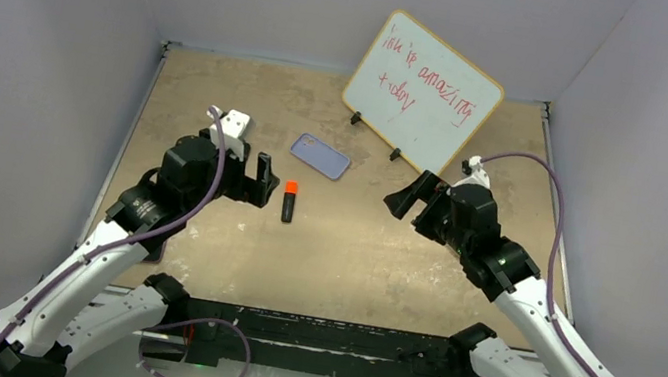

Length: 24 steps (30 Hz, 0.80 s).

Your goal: Put the phone into the phone case

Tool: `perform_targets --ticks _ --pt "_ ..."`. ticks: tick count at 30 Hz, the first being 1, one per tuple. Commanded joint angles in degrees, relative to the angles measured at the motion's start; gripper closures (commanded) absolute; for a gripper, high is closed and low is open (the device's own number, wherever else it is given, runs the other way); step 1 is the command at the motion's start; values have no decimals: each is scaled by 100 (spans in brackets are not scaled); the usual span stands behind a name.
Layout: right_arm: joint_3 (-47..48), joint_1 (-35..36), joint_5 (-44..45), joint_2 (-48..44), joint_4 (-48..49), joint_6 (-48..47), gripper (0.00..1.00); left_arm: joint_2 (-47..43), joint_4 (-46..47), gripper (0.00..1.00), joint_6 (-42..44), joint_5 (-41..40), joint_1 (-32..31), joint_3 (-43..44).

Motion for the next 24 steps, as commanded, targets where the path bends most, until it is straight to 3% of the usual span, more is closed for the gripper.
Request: perform_targets --ticks 1,9,15,22,24 --pt "78 -10 289 -71 -148 230 1 -181 111 3 103 42 4 -29" --pt "225 -9 727 -23 -454 579 1 -296 -2 1 131 -59 3 -62" --pt "167 -8 1567 1 -898 1639 3 -445 -66 0 153 -77 3 -204" --pt "-4 -48 2410 337 -1094 2576 15 -451 -71 0 222 -36 3 -244" --pt "6 -67 2634 546 -1227 2745 24 -419 -31 0 230 23 5 -281"
